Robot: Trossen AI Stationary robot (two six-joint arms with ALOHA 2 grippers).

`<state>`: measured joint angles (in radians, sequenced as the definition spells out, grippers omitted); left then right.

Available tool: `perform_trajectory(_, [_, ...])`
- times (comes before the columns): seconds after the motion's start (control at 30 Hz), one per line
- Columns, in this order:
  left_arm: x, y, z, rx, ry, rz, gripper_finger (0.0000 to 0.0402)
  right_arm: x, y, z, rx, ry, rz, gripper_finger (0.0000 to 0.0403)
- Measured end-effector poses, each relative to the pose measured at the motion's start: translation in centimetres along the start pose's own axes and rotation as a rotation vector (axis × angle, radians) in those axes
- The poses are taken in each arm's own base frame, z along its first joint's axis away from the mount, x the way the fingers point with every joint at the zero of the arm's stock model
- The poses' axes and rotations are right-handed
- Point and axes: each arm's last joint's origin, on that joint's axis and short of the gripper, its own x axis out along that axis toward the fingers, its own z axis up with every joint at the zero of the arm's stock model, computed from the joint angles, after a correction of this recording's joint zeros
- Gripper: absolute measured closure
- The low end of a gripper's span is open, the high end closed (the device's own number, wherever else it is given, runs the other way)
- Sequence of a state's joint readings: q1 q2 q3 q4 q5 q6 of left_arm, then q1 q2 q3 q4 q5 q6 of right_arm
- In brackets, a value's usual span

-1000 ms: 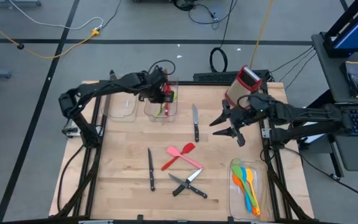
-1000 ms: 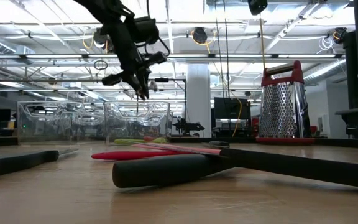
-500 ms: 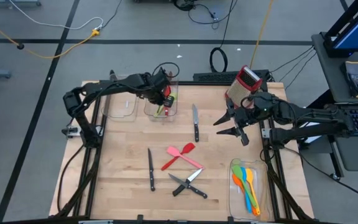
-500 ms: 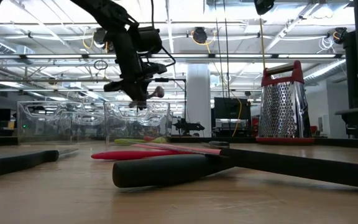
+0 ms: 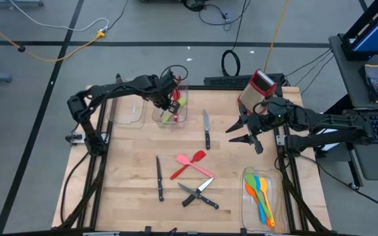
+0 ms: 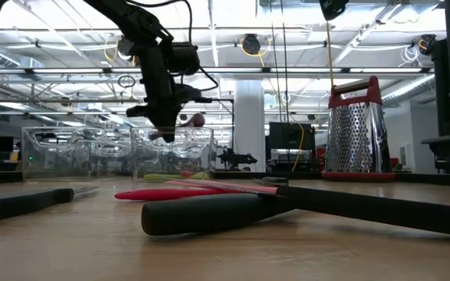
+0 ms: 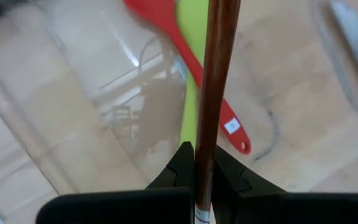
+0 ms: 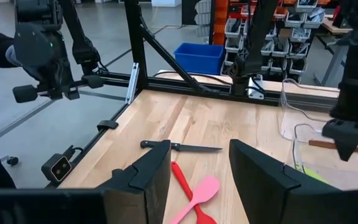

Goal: Pick & Place Kitchen Items
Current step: Put the brown serving spoon into the top right transparent bin, then put the black knife into the top left transparent bin

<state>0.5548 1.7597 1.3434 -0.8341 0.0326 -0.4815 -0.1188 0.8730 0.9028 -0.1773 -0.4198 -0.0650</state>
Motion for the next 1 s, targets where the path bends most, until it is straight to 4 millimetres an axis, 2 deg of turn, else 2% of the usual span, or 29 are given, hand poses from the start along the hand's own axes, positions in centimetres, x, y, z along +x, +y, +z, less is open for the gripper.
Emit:
perform_trajectory(0.27, [2.7,0.3,0.4,-0.002,0.053,0.01,0.0387,0.0,0.0,0.0,0.023,0.0,0.0,0.0248])
perform_trajectory(0.57, [4.0,0.5,0.5,0.032,0.094,-0.015,0.0389,0.0,0.0,0.0,0.028,0.0,0.0,0.0248])
perform_trajectory(1.0, [4.4,0.3,0.5,0.064,0.105,-0.028,0.0278,0.0,0.0,0.0,0.03,0.0,-0.003,0.0248])
